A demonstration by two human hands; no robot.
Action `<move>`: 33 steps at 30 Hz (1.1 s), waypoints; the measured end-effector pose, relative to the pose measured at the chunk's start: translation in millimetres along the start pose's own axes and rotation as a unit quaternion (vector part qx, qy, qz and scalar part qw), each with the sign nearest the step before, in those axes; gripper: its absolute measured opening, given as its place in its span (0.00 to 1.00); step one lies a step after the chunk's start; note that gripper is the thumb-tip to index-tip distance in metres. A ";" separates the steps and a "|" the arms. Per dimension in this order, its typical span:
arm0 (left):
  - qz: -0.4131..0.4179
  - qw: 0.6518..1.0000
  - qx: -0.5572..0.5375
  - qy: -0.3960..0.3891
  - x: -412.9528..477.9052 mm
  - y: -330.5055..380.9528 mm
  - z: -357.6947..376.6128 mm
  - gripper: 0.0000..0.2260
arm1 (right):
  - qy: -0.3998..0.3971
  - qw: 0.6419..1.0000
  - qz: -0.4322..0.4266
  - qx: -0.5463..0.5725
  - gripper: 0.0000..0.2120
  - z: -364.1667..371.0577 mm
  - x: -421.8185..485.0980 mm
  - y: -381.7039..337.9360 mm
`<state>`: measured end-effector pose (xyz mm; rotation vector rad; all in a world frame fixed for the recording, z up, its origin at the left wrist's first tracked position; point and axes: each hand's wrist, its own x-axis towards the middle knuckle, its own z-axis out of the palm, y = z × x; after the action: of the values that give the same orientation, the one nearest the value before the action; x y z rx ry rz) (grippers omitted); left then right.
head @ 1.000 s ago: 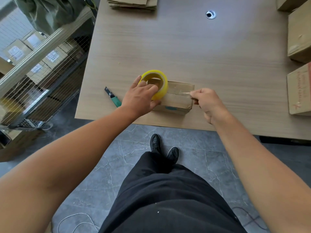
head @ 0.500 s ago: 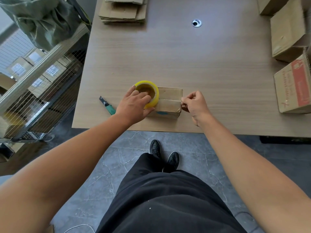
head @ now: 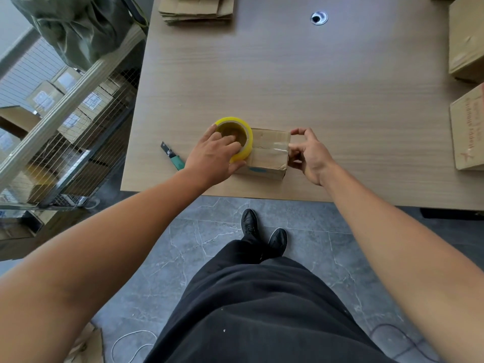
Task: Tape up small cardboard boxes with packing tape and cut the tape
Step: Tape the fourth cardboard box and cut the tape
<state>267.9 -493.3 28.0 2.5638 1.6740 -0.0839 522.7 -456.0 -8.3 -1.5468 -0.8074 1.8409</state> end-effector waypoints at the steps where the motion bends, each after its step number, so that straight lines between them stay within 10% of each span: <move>1: 0.001 1.000 0.005 -0.002 0.3 -0.1 -0.4 0.15 | -0.011 0.999 -0.008 -0.039 0.17 0.6 -3.8 -1.4; 3: 0.005 1.000 0.018 -0.007 0.3 0.6 0.4 0.15 | -0.016 0.977 -0.043 -0.209 0.21 2.3 -5.4 -5.1; 6: 0.008 0.999 0.035 -0.023 -0.3 1.7 0.0 0.16 | 0.116 0.852 -0.152 -0.487 0.30 12.4 7.5 -17.6; 9: 0.001 0.998 0.042 -0.037 0.0 3.5 -5.3 0.16 | 0.044 0.843 -0.296 -0.448 0.28 34.4 12.2 -20.2; 20: 0.147 0.988 0.002 -0.052 14.6 -17.4 -67.5 0.18 | 0.033 0.853 -0.310 -0.418 0.30 38.6 7.7 13.1; 33: 0.008 0.978 -0.020 -0.207 41.3 -129.0 -69.2 0.20 | 0.075 0.776 -0.287 -0.557 0.34 48.5 15.6 9.4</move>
<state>166.7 -397.4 88.7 2.3195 1.4773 -0.5366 471.9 -453.7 -18.6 -1.6935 -2.2297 0.6958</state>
